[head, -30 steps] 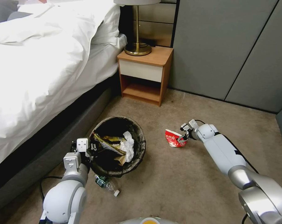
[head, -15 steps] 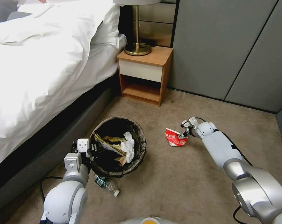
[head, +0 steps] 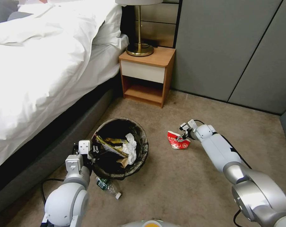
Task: Pick up the trash bin, then pick up the garbage from the floor and place it into the trash bin.
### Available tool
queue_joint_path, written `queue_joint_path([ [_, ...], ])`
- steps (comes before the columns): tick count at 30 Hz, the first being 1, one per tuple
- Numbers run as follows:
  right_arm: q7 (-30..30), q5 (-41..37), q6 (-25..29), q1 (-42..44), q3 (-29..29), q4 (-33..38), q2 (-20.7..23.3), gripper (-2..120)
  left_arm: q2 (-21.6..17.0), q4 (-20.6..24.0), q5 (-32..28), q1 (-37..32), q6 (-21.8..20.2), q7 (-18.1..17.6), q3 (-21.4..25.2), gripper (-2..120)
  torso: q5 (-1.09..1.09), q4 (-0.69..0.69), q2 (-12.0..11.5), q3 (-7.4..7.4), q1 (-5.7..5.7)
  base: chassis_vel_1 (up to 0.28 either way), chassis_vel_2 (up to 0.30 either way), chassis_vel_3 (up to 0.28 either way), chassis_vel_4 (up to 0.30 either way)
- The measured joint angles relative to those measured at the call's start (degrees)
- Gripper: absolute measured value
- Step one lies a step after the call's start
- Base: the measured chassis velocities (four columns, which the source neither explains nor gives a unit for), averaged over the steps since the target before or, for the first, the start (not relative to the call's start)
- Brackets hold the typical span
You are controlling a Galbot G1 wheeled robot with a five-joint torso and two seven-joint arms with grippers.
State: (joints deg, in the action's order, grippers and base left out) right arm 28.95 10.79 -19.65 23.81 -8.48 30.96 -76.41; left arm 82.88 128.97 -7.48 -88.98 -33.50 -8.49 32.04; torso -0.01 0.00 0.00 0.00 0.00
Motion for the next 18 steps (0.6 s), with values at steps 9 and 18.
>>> queue_joint_path([
  [9,0.94,0.30,-0.41,1.57,-0.07,0.24,-0.37,60,0.10,-0.50,-0.07,0.32,0.00,-0.03,-0.34,0,0.01,0.00,0.00,0.00,0.00,0.000,0.000,0.000,0.000],
  [18,1.01,1.08,-0.14,2.22,-0.33,-0.44,-1.07,25,0.22,-0.64,-0.01,0.20,0.00,-0.09,-0.67,0,0.01,0.01,0.00,0.00,0.00,0.000,0.000,0.000,0.000],
])
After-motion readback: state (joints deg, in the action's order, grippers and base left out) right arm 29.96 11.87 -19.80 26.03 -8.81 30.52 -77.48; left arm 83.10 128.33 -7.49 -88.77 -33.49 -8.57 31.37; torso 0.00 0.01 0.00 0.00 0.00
